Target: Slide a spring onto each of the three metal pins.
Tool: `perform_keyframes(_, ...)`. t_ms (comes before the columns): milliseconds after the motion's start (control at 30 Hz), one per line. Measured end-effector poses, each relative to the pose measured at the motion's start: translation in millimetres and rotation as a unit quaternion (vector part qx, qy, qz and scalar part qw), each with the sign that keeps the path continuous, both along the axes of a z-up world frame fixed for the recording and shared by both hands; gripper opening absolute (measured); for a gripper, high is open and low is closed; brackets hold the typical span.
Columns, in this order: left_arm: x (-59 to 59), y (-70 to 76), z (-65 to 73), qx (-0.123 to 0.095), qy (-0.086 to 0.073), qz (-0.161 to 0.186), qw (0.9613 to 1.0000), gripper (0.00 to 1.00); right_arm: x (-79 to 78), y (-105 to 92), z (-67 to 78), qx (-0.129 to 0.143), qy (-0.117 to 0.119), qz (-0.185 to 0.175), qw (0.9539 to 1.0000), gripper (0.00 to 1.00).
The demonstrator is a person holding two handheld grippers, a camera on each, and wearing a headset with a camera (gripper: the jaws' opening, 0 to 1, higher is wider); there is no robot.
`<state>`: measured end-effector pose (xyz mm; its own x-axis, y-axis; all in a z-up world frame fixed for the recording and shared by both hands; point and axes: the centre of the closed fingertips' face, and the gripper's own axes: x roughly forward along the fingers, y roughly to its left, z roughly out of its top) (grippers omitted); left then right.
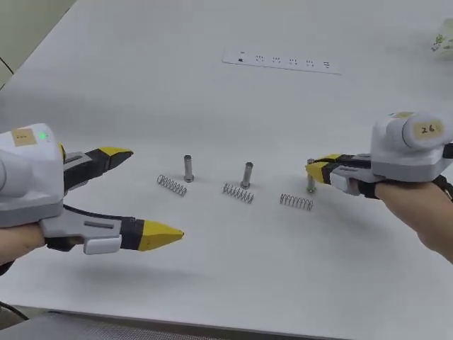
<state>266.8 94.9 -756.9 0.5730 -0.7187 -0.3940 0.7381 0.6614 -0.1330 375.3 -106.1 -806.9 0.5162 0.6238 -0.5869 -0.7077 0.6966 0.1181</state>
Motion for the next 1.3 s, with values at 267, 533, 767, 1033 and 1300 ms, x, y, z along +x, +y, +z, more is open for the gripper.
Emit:
perform_keyframes(267,-1.3,0.0,-0.9,0.001,0.001,0.001,1.0000,0.96,-1.4,1.5,1.8,-0.001,-0.007,0.003,1.0000,0.05)
perform_keyframes(533,1.1,3.0,1.2,0.000,-0.002,0.005,1.0000,0.96,-7.0,2.1,1.5,-0.022,-0.017,0.018,0.9994,0.06)
perform_keyframes(767,0.3,3.2,0.5,0.001,-0.001,0.006,1.0000,0.96,-11.2,-0.3,-0.4,-0.023,-0.002,0.012,0.9997,0.06)
perform_keyframes(1033,-0.3,3.4,1.9,-0.001,-0.002,0.005,1.0000,0.97,-17.3,-2.0,-2.2,-0.022,0.010,0.011,0.9997,0.10)
perform_keyframes(1300,-1.1,5.0,2.5,-0.002,-0.003,0.007,1.0000,0.97,-24.2,-3.1,-0.4,-0.017,0.008,0.010,0.9998,0.20)
